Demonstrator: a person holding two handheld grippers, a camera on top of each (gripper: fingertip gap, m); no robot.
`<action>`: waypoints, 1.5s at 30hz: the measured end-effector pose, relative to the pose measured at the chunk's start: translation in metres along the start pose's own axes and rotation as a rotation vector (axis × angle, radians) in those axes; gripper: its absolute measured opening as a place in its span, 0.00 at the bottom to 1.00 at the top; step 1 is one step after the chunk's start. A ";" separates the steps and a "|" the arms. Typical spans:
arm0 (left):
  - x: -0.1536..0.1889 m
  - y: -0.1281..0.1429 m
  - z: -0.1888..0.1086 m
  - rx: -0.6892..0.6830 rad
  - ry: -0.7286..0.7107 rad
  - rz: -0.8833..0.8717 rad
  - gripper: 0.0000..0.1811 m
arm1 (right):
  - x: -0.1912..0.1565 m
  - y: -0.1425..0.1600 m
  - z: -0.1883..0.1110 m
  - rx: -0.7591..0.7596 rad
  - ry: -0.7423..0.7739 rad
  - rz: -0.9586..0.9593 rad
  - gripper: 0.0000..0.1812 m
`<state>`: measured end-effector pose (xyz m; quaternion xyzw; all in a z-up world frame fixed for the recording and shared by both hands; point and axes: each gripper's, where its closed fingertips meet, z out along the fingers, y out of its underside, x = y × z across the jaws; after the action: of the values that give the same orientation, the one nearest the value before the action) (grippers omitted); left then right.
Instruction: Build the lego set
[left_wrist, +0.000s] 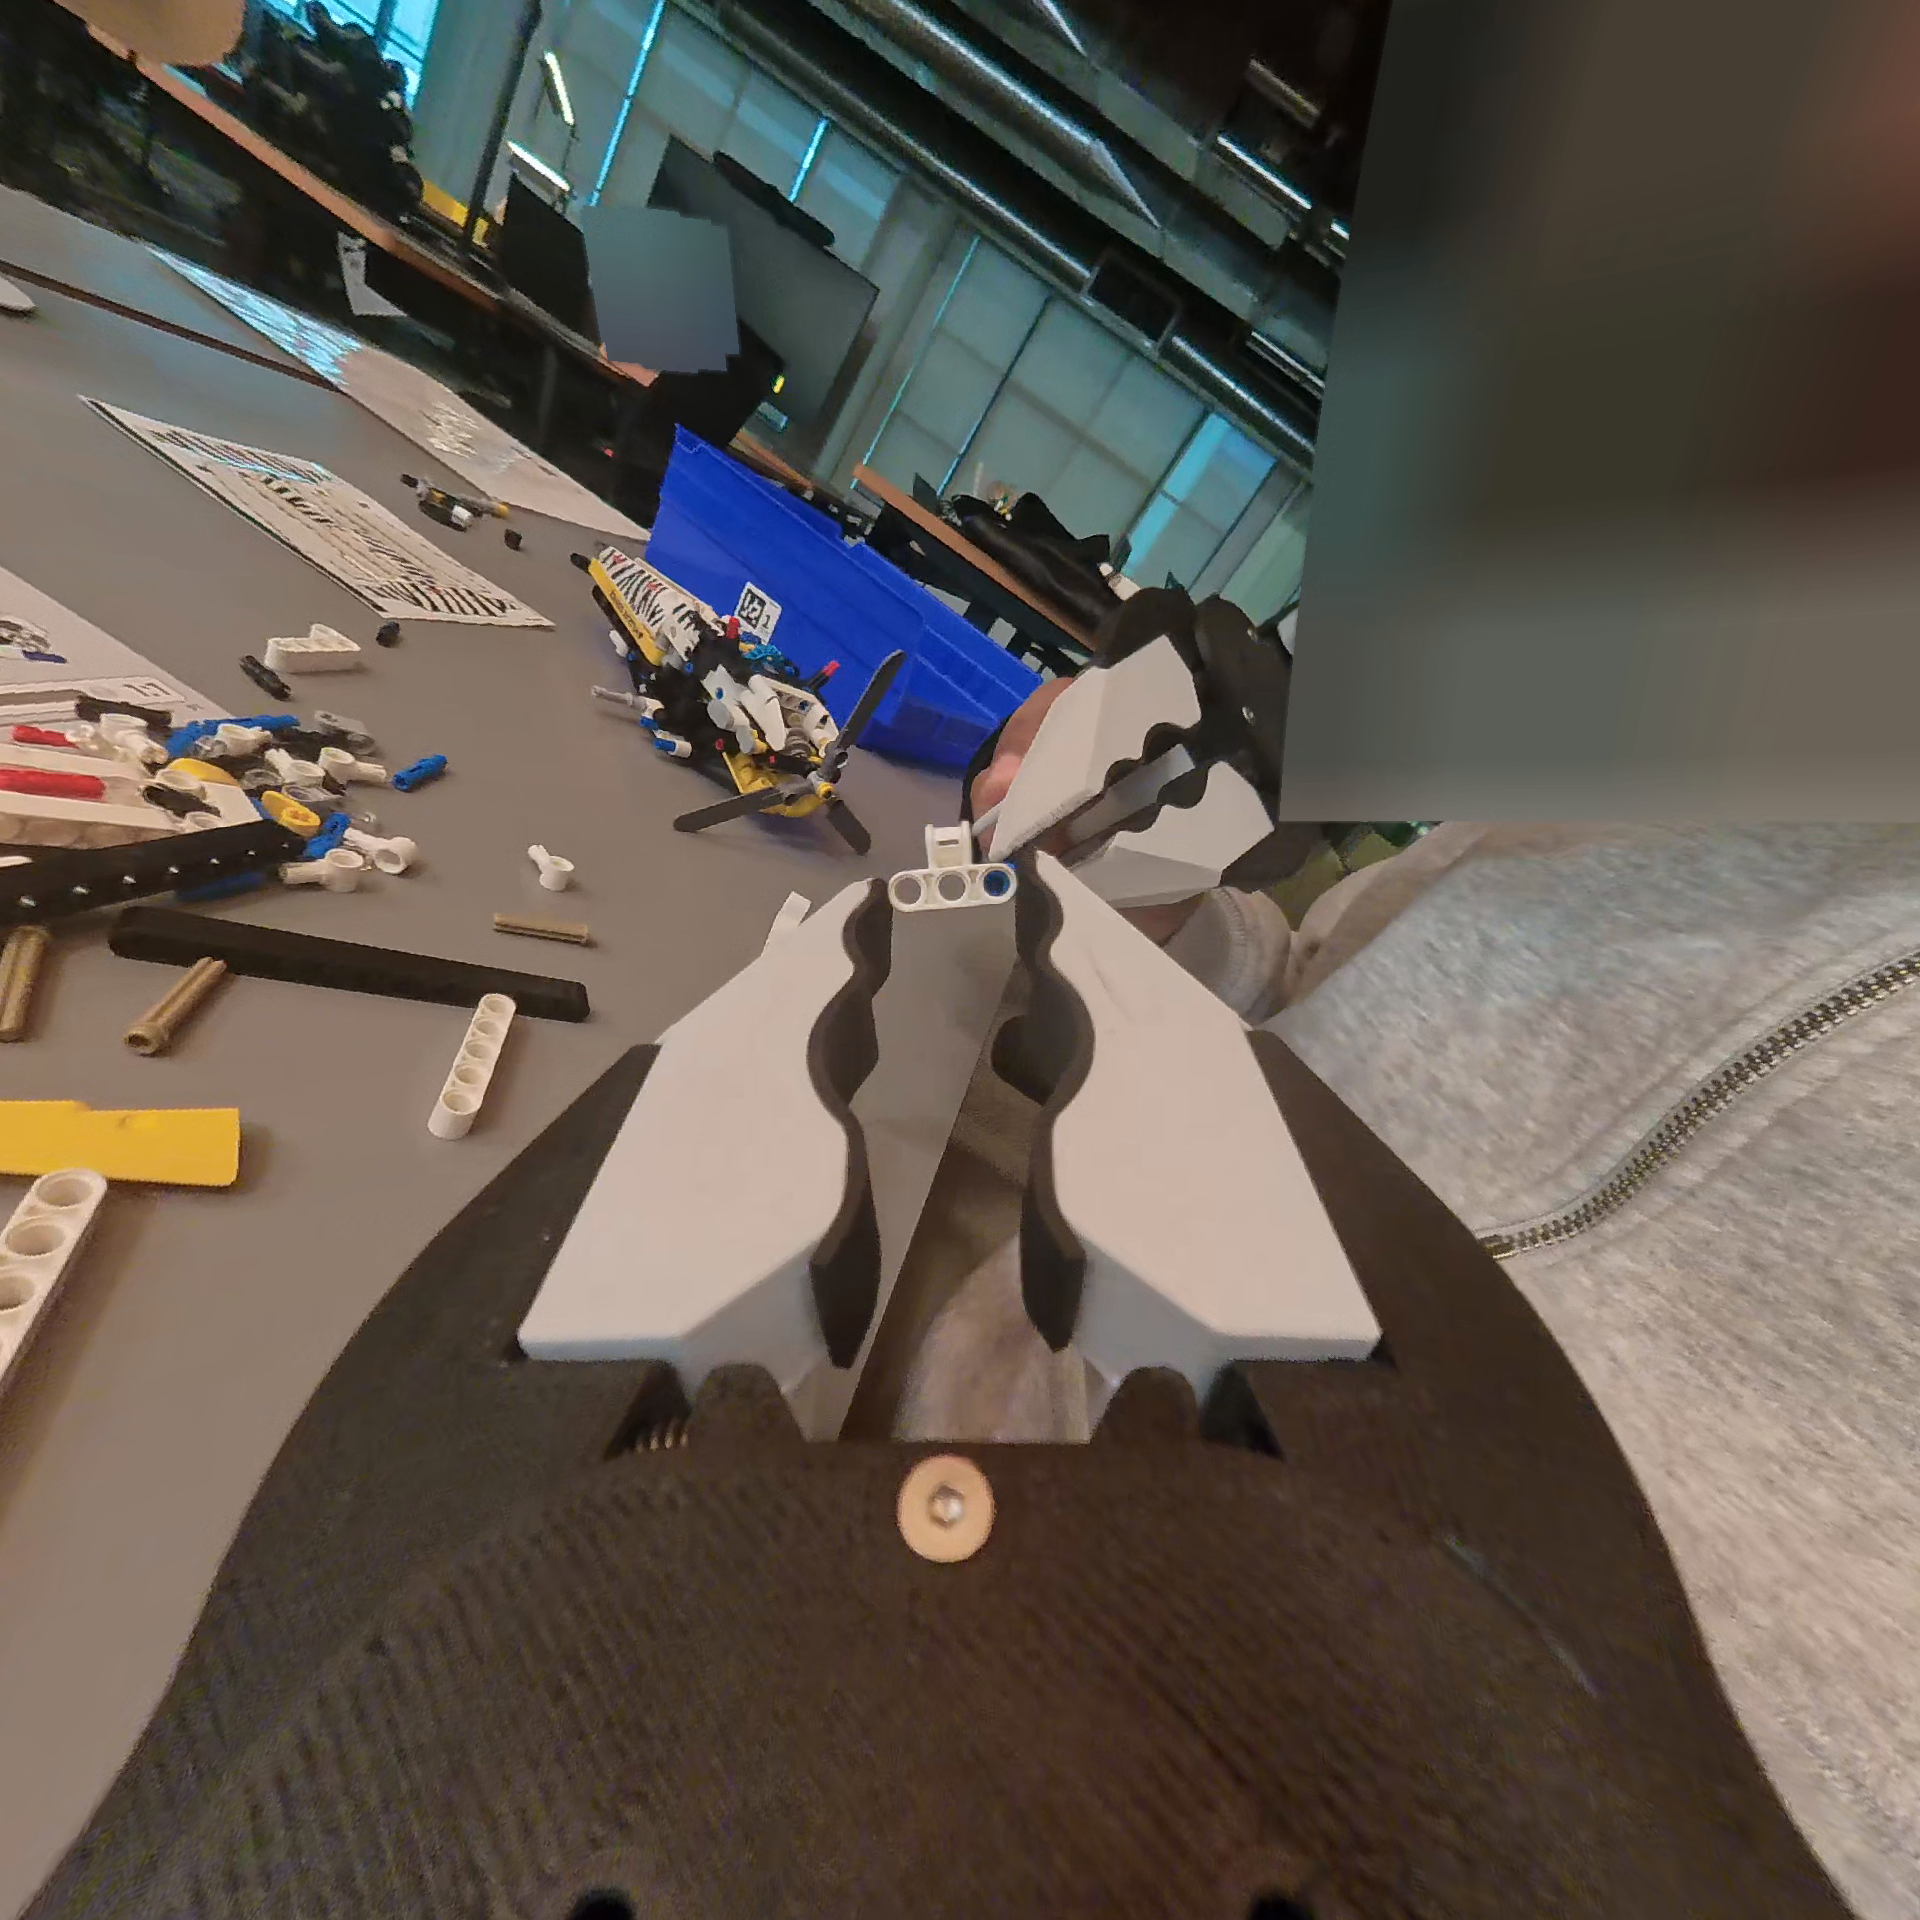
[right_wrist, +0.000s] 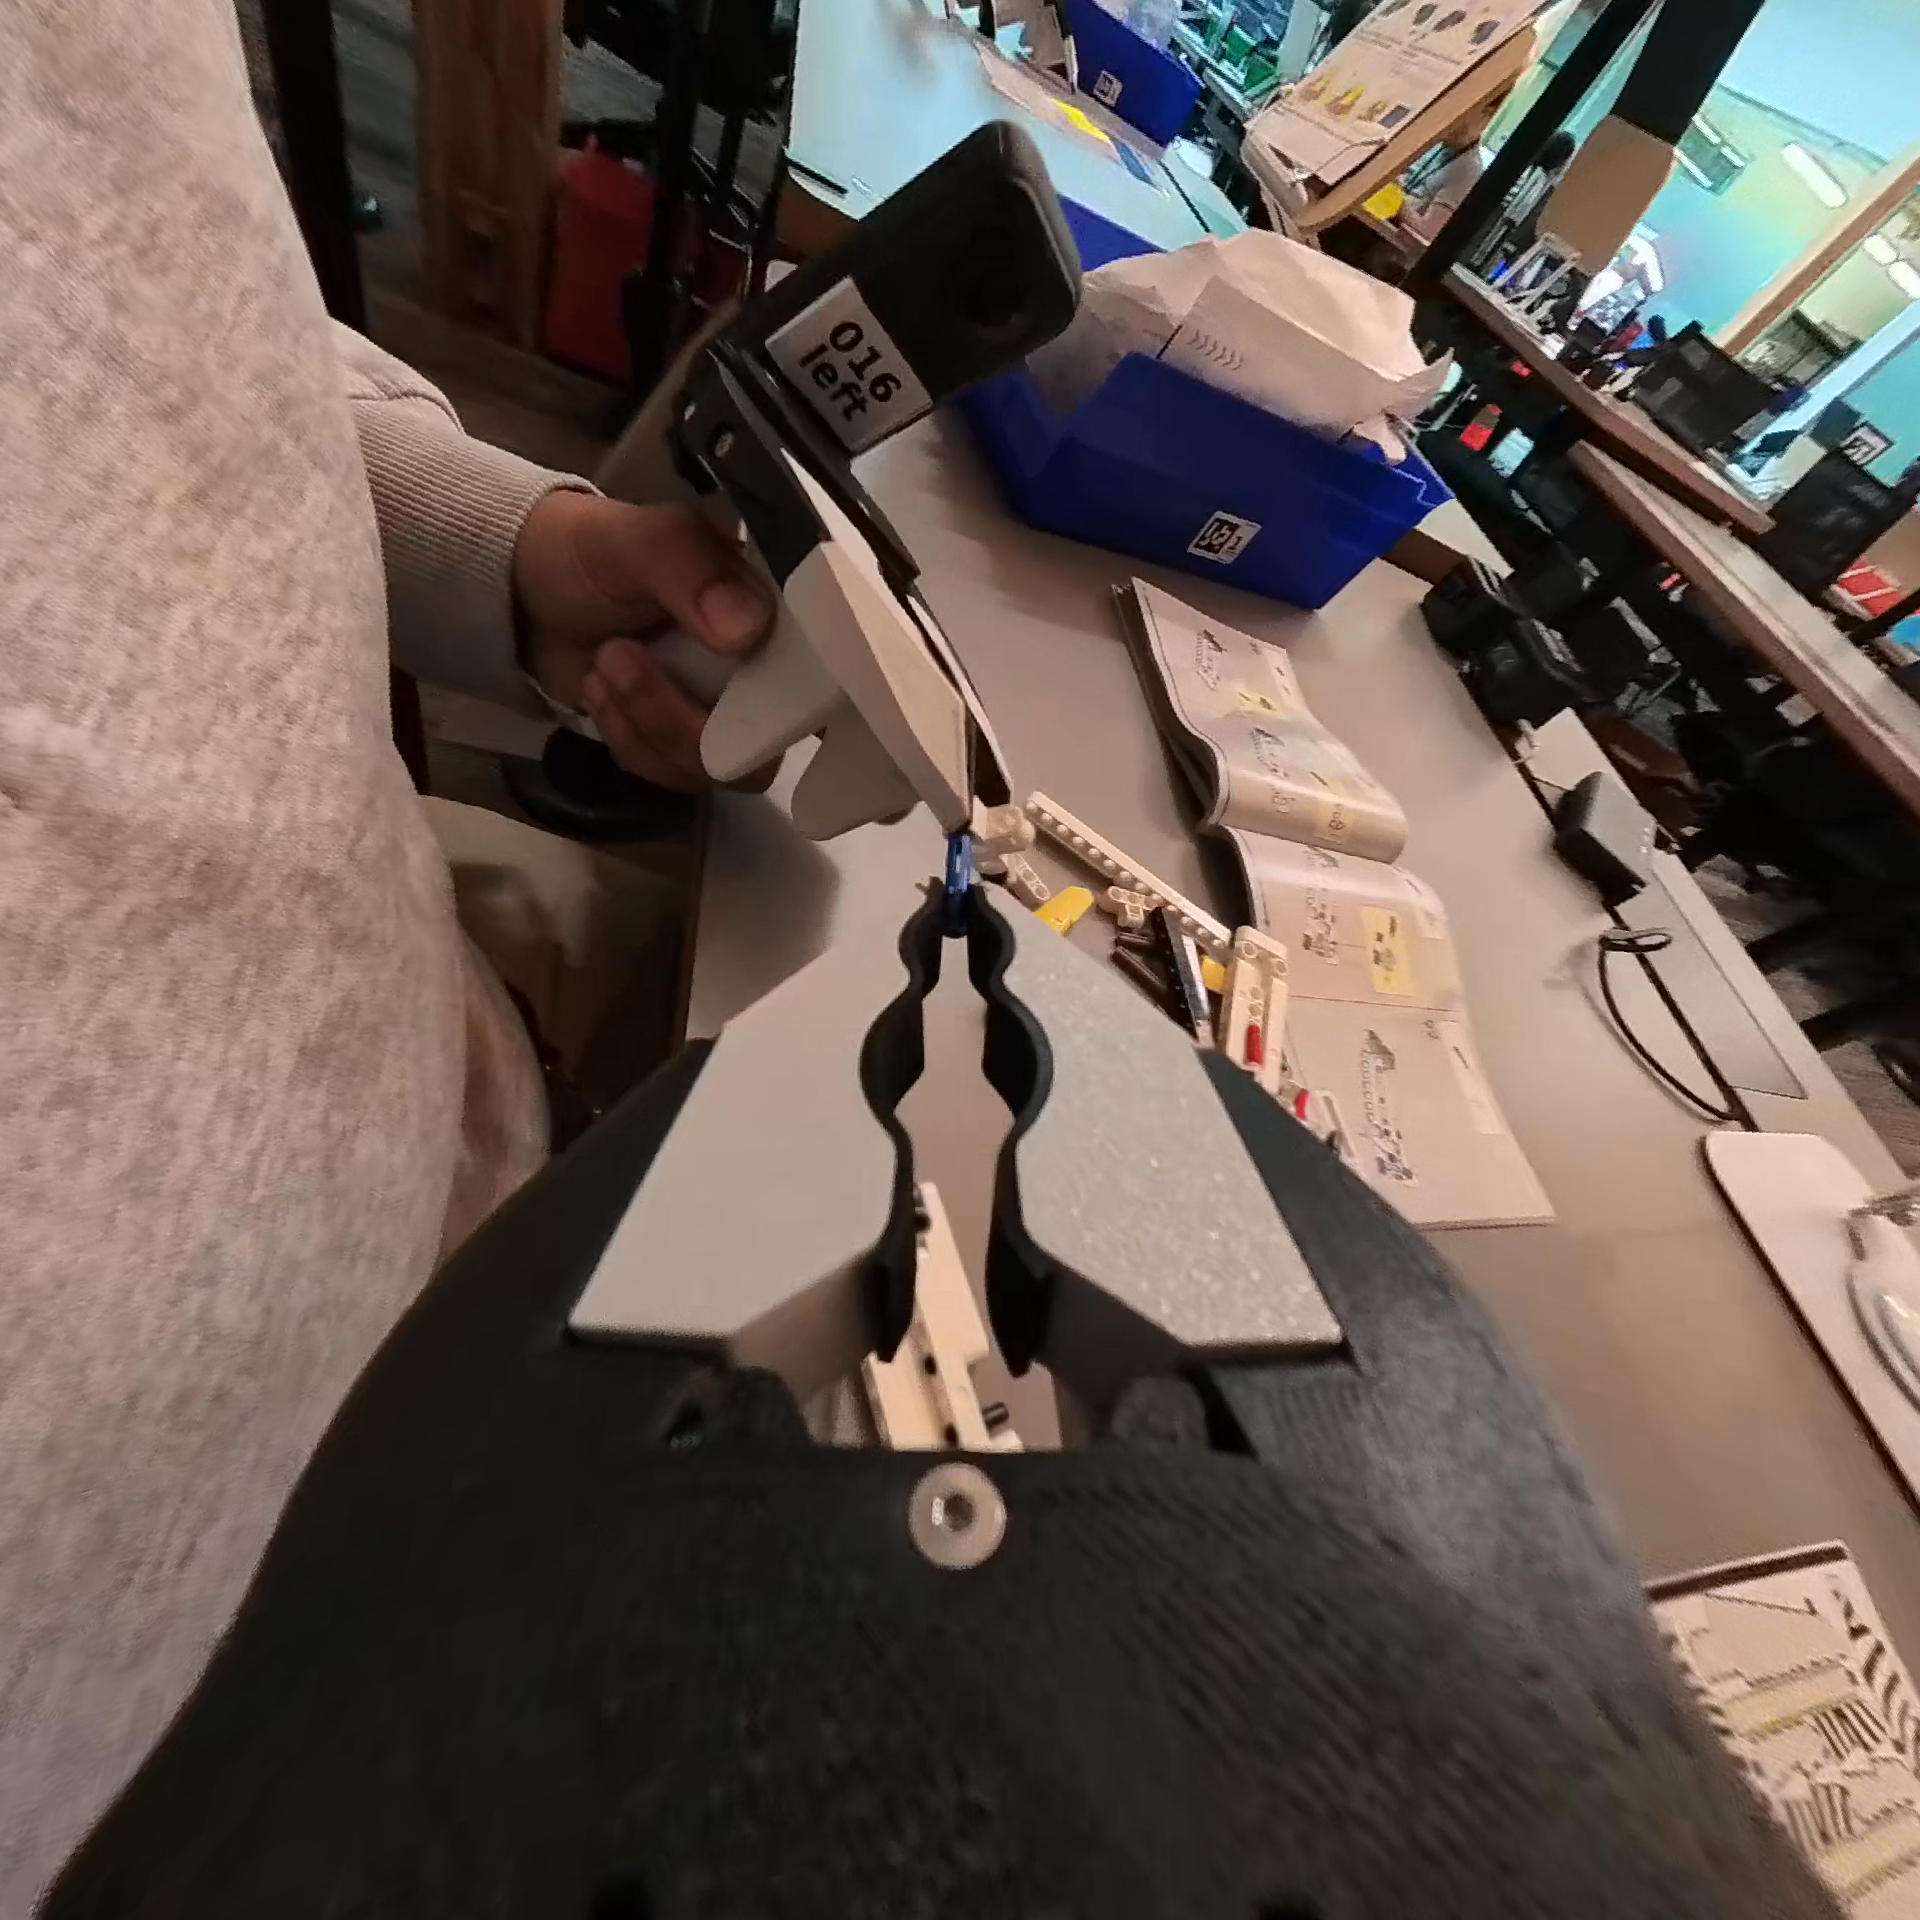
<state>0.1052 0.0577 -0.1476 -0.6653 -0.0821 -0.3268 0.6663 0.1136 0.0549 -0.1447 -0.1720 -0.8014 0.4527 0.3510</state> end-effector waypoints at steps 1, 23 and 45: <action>0.000 -0.001 -0.001 0.006 0.008 -0.007 0.13 | 0.000 -0.001 0.000 0.004 -0.010 0.011 0.02; -0.002 0.009 -0.001 -0.081 0.025 -0.074 0.13 | -0.004 0.006 0.004 -0.030 -0.332 0.492 0.01; -0.013 0.040 0.010 -0.300 -0.087 -0.027 0.13 | -0.009 0.024 -0.006 -0.032 -0.398 0.492 0.00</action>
<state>0.1200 0.0675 -0.1871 -0.7697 -0.0697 -0.3152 0.5507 0.1233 0.0658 -0.1671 -0.2743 -0.7956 0.5363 0.0643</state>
